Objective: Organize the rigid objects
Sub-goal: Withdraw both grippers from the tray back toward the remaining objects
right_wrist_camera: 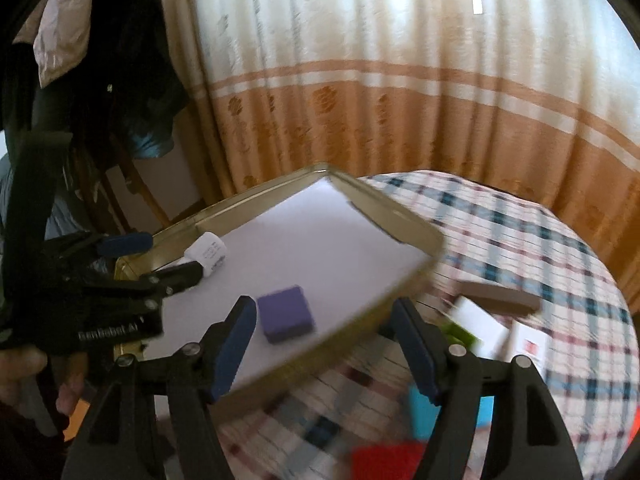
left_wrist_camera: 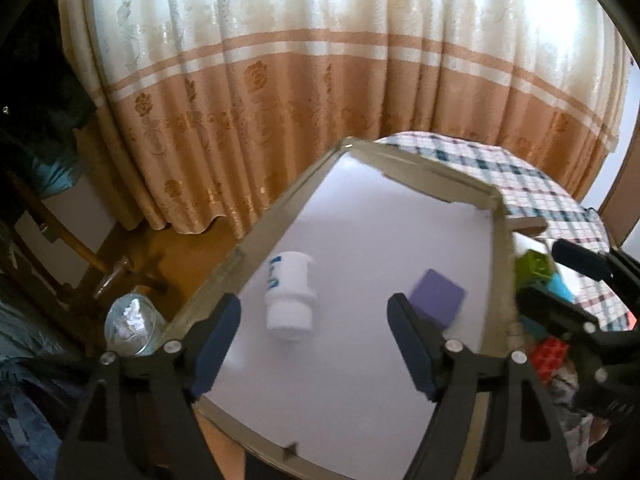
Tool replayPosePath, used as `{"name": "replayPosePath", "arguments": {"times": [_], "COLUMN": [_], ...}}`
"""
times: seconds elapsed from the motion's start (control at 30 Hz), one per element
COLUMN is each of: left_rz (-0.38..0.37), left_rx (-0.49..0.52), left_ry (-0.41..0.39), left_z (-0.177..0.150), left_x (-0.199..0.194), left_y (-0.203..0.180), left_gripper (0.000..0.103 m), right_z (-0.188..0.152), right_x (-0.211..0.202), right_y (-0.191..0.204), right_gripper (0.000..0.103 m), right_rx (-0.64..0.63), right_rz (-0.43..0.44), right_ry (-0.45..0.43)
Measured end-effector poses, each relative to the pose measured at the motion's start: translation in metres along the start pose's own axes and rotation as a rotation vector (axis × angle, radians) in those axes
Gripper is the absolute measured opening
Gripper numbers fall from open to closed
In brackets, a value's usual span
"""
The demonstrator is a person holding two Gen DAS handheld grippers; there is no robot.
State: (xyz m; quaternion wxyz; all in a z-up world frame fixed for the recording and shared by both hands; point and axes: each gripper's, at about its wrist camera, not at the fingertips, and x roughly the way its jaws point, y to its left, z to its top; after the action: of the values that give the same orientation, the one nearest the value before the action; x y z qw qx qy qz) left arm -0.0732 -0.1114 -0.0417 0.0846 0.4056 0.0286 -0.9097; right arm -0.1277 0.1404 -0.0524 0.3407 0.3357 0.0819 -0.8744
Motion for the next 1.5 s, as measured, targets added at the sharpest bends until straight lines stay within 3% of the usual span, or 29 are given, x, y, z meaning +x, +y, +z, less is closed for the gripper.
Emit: {"name": "replayPosePath", "arguments": {"times": [0.1,0.5,0.63,0.87,1.4,1.47,1.5], "left_rz": [-0.03,-0.171,-0.205,-0.246,-0.297,-0.303,-0.331], "left_rx": [0.015,0.153,0.164,0.269,0.37,0.357,0.345], "left_ry": [-0.023,-0.077,-0.028,0.042,0.15,0.157,0.161], "left_z": [-0.001,-0.032,-0.047,-0.072,-0.095,-0.095,-0.095], "left_x": [-0.013,-0.059,-0.053,-0.045,-0.027,-0.023,-0.022], "left_y": [-0.014,-0.097,-0.118,-0.158,-0.194,-0.192,-0.189], "left_gripper": [0.084,0.088,0.088,0.088,0.089,0.085,0.073], "right_z": [-0.015,-0.096,-0.11,-0.143,-0.157,-0.156,-0.156], "right_x": [-0.028,-0.094,-0.097,-0.098,-0.103,-0.102,-0.102], "right_y": [-0.021,-0.098,-0.109,-0.118,-0.138,-0.138,-0.137], "right_gripper": [0.073,0.075,0.075,0.075,0.081,0.081,0.081], "right_rx": [0.048,0.246,0.283,0.31,0.356,0.352,0.35], "right_rz": [-0.04,-0.181,-0.19,-0.202,-0.261,-0.26,-0.26], "right_ry": [-0.021,-0.032,-0.038,-0.02,-0.027,-0.024,-0.024]}}
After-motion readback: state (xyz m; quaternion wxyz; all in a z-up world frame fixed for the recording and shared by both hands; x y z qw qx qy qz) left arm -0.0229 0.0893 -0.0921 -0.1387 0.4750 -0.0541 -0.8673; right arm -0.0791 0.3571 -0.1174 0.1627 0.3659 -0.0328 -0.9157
